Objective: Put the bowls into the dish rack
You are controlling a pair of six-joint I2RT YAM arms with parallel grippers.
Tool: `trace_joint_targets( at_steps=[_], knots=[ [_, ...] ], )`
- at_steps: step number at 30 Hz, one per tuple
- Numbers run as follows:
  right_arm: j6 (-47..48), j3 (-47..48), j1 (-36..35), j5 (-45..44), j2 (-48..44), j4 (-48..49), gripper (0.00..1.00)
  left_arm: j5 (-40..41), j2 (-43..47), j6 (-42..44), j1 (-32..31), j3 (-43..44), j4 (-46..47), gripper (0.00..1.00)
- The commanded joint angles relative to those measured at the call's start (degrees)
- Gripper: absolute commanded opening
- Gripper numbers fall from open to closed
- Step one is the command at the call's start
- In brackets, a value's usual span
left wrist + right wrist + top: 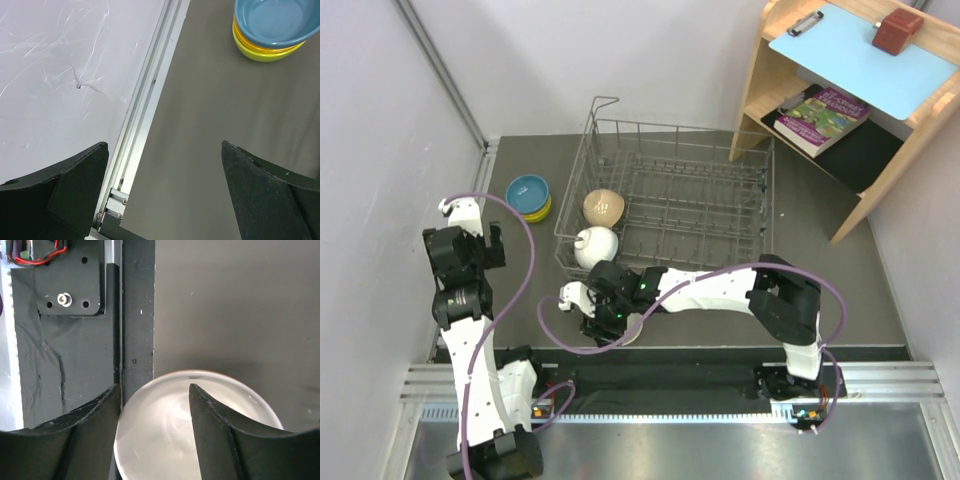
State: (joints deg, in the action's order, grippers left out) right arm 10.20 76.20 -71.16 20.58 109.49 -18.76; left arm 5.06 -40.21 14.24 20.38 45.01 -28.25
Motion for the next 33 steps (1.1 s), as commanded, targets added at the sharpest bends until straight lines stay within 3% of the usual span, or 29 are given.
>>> trace_joint_targets(
  at_steps=[1, 7, 11, 12, 15, 25, 33],
  knots=[
    [0.4, -1.9, -1.0, -4.7, -1.7, 1.4, 0.54, -0.8, 0.7, -0.2, 0.3, 1.8, 3.3, 0.99],
    [1.1, -1.7, -3.2, -7.9, -1.8, -0.4, 0.45, -1.0, 0.7, -0.5, 0.4, 1.5, 3.4, 0.99],
    [2.3, -1.2, -4.4, -10.4, -1.8, -2.4, 0.28, -1.1, 1.0, -0.4, 0.4, 1.3, 3.3, 0.99],
    [2.5, -0.5, -4.7, -10.7, -1.6, -4.0, 0.17, -1.2, 1.0, -0.5, 0.4, 1.3, 3.4, 0.99],
    [3.1, 0.2, -5.4, -11.3, -1.3, -6.6, 0.02, -1.5, 1.0, -0.8, 0.4, 1.0, 3.3, 0.99],
    [8.7, 3.7, -6.5, -4.4, -6.7, -18.0, 0.00, -1.2, 1.3, -0.7, 0.4, 0.4, 3.4, 0.99],
    [12.2, 12.6, -3.2, 19.1, -11.4, -31.7, 0.00, -1.0, 1.2, -1.3, 0.5, 0.2, 3.5, 0.99]
  ],
)
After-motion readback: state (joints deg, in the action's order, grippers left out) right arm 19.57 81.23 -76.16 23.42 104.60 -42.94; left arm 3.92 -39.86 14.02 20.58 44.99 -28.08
